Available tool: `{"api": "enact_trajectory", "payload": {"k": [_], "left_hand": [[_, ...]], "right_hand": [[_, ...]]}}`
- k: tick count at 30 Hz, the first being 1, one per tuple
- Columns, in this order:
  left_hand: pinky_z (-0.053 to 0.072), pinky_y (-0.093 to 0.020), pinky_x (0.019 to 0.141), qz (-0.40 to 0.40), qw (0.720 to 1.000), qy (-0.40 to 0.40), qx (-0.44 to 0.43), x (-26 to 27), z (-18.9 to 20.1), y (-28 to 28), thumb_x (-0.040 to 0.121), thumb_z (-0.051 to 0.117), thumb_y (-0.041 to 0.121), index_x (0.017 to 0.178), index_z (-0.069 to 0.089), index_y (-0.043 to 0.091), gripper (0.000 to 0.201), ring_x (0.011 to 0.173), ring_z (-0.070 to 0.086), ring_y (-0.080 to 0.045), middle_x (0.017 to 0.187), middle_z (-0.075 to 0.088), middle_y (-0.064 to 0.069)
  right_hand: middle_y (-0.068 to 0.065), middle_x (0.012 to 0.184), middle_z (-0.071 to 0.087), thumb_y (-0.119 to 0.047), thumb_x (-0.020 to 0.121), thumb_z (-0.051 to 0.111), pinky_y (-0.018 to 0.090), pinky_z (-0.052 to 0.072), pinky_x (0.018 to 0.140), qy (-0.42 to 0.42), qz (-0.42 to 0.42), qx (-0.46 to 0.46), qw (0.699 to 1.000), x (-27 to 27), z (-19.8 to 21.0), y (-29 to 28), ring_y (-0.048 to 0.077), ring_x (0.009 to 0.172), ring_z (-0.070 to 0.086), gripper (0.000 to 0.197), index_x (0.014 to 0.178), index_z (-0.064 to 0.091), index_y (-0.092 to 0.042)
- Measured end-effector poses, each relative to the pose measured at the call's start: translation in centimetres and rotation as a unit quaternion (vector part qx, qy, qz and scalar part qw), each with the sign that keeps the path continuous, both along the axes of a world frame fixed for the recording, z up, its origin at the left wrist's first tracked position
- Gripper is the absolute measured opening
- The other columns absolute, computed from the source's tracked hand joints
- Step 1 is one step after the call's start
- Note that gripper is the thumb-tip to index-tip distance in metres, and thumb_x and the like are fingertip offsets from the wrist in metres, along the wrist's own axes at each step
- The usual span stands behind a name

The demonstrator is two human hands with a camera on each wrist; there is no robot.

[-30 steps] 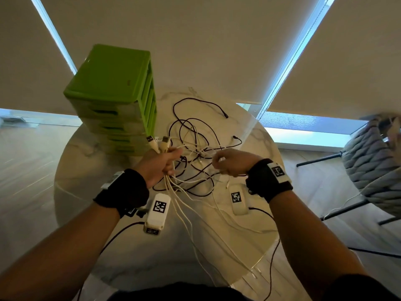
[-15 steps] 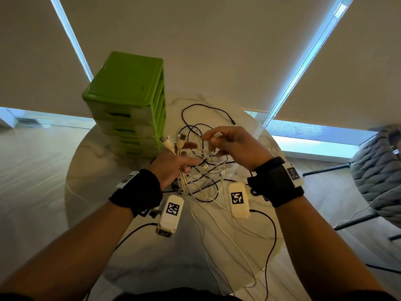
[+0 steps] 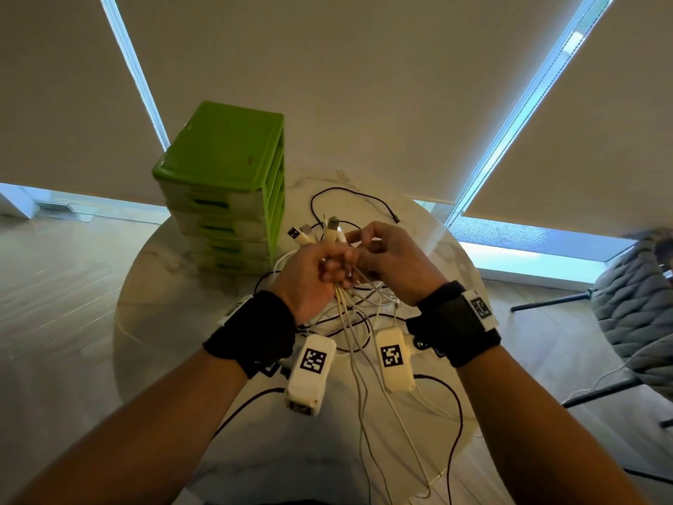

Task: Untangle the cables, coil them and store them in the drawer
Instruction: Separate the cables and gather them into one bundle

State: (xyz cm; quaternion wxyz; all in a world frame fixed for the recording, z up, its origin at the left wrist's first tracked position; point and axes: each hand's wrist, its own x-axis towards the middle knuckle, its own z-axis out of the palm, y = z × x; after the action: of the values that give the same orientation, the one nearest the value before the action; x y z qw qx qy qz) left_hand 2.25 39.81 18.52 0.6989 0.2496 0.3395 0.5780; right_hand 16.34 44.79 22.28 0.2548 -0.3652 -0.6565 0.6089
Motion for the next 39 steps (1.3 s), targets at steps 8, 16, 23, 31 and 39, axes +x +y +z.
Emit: {"api": "enact_trajectory", "payload": {"k": [8, 16, 23, 31, 39], "left_hand": [[0.036, -0.022, 0.051, 0.042, 0.999, -0.021, -0.005, 0.0, -0.1, -0.3, 0.087, 0.051, 0.034, 0.089, 0.066, 0.013, 0.026, 0.048, 0.026, -0.007, 0.07, 0.042, 0.002], [0.05, -0.035, 0.072, 0.158, 0.985, -0.067, -0.005, -5.4, 2.5, 1.5, 0.098, 0.039, 0.042, 0.068, 0.051, 0.02, 0.039, 0.069, 0.056, -0.014, 0.066, 0.056, 0.004], [0.025, -0.018, 0.042, 0.185, 0.982, -0.021, 0.023, -6.1, 4.1, 2.9, 0.094, 0.048, 0.036, 0.085, 0.055, 0.024, 0.017, 0.042, 0.022, -0.004, 0.047, 0.027, 0.01], [0.027, -0.02, 0.04, -0.038, 0.94, 0.34, 0.012, 0.3, 2.0, 2.6, 0.082, 0.072, 0.02, 0.084, 0.069, 0.025, 0.006, 0.039, 0.032, -0.004, 0.067, 0.05, 0.0], [0.016, -0.019, 0.037, 0.025, 0.967, 0.253, 0.028, 2.0, 5.1, 3.4, 0.099, 0.048, 0.029, 0.09, 0.068, 0.016, 0.026, 0.038, 0.025, -0.005, 0.056, 0.039, 0.001]], "right_hand": [[0.005, 0.062, 0.055, -0.018, 0.091, 0.063, 0.021, 0.037, 0.039, -0.062, -0.03, 0.022, 0.997, -0.3, -1.0, -0.4, 0.01, 0.041, 0.044, 0.027, 0.076, 0.041, -0.012], [-0.004, 0.061, 0.055, -0.038, 0.084, 0.069, 0.024, 0.039, 0.063, -0.349, 0.035, 0.09, 0.932, 4.7, -2.0, 2.5, 0.01, 0.06, 0.049, 0.027, 0.063, 0.062, -0.024], [0.001, 0.076, 0.058, -0.035, 0.092, 0.061, 0.028, 0.04, 0.075, -0.409, -0.109, 0.121, 0.898, 8.7, -1.6, 6.9, 0.021, 0.076, 0.054, 0.026, 0.072, 0.061, -0.018], [0.007, 0.071, 0.066, -0.015, 0.095, 0.056, 0.035, 0.06, 0.072, -0.093, -0.045, 0.171, 0.98, 5.4, 7.4, 3.1, 0.019, 0.066, 0.066, 0.02, 0.08, 0.069, -0.012], [-0.002, 0.076, 0.051, -0.022, 0.092, 0.06, 0.019, 0.039, 0.049, -0.01, -0.026, 0.109, 0.994, 3.8, 3.0, 2.8, 0.009, 0.057, 0.046, 0.029, 0.12, 0.057, -0.031]]}}
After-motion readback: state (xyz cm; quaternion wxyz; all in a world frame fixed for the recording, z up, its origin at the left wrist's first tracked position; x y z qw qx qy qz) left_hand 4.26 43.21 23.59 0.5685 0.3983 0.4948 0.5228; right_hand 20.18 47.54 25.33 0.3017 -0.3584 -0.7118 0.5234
